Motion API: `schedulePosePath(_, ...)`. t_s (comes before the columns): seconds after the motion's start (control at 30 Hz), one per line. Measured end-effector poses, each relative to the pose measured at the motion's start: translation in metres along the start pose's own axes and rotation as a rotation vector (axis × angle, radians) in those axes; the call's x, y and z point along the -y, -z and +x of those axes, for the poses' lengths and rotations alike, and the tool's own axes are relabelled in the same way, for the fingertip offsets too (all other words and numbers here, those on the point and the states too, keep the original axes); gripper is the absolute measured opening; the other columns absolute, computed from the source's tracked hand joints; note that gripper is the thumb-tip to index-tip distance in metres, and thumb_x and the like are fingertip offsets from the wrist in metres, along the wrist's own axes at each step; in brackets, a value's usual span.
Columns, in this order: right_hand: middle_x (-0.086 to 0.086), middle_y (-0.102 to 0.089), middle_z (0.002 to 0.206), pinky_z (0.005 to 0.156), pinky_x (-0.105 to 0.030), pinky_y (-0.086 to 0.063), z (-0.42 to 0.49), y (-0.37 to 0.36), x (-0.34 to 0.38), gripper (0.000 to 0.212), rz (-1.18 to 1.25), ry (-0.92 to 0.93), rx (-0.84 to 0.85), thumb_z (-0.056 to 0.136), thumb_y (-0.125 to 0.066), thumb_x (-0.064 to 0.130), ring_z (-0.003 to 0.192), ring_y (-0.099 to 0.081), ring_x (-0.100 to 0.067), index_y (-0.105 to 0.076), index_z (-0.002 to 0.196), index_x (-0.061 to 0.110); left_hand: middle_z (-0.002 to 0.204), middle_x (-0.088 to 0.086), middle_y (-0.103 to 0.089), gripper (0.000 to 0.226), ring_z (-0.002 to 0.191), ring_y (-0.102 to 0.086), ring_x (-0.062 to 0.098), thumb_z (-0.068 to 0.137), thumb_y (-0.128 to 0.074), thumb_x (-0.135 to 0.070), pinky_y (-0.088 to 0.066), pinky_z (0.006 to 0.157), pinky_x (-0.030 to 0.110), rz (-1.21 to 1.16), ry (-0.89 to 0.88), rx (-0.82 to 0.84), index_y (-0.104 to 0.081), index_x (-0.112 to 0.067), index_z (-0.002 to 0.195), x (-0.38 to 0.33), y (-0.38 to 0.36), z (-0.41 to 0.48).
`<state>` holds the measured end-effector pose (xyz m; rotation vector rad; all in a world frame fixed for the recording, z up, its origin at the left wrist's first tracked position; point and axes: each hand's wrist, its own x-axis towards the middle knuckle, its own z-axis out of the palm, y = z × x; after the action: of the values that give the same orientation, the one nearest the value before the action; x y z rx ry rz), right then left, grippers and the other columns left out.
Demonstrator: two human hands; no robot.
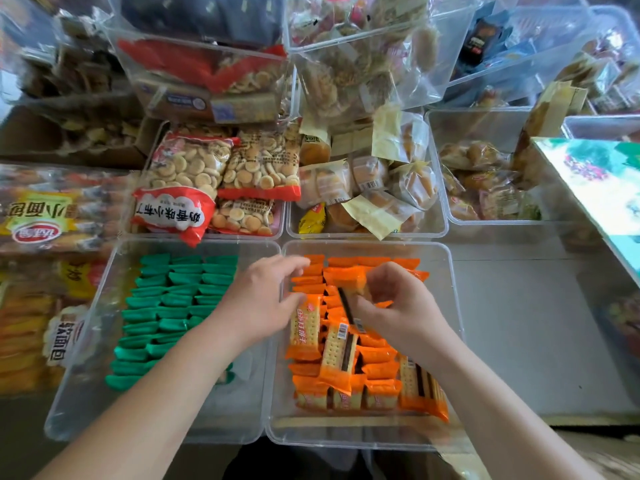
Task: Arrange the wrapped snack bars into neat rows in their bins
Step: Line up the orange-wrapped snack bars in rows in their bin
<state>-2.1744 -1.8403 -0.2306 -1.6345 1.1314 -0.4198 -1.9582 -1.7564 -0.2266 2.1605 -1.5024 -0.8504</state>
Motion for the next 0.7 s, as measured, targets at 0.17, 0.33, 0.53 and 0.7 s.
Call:
schedulePosePath(0.17, -0.005, -0.065, 0.077, 0.063, -0.043, -0.052, -0.013, 0.003, -0.012, 0.026, 0.227, -0.202, -0.013, 0.084, -0.077, 0.015, 0.066, -0.058, -0.024, -0.052, 0.090, 0.013, 0.173, -0.011, -0.012, 0.088, 0.160, 0.010, 0.015, 0.083, -0.082, -0.052, -0.015, 0.128, 0.053, 0.377, 0.025, 0.243, -0.036, -0.041, 0.157, 0.024, -0.031, -0.002)
schedulePosePath(0.33, -0.012, -0.072, 0.085, 0.062, -0.032, -0.057, -0.023, 0.006, -0.008, 0.049, 0.272, -0.256, 0.009, 0.078, -0.090, 0.026, 0.066, -0.065, -0.015, -0.051, 0.100, 0.007, 0.171, 0.000, -0.021, 0.087, 0.159, 0.019, 0.026, 0.082, -0.082, -0.052, 0.008, 0.127, 0.050, 0.473, -0.028, 0.195, -0.039, -0.035, 0.156, 0.025, -0.041, 0.003)
schedulePosePath(0.53, 0.001, -0.065, 0.105, 0.061, -0.031, -0.061, -0.029, 0.013, -0.007, 0.067, 0.139, -0.237, -0.015, 0.067, -0.098, 0.031, 0.080, -0.070, -0.013, -0.051, 0.115, 0.032, 0.103, -0.016, -0.051, 0.038, 0.110, -0.053, 0.011, 0.084, -0.084, -0.031, -0.044, 0.113, 0.044, 0.227, -0.110, 0.053, -0.070, -0.036, 0.118, 0.016, -0.015, 0.004)
schedulePosePath(0.7, 0.010, -0.060, 0.109, 0.066, -0.028, -0.062, -0.035, 0.018, -0.005, 0.075, 0.055, -0.159, -0.047, 0.066, -0.098, 0.033, 0.081, -0.070, -0.001, -0.049, 0.124, 0.037, 0.096, -0.015, -0.061, 0.023, 0.089, -0.062, 0.002, 0.084, -0.083, -0.019, -0.044, 0.074, 0.009, -0.168, -0.091, -0.075, -0.076, -0.036, 0.097, -0.017, 0.010, -0.009)
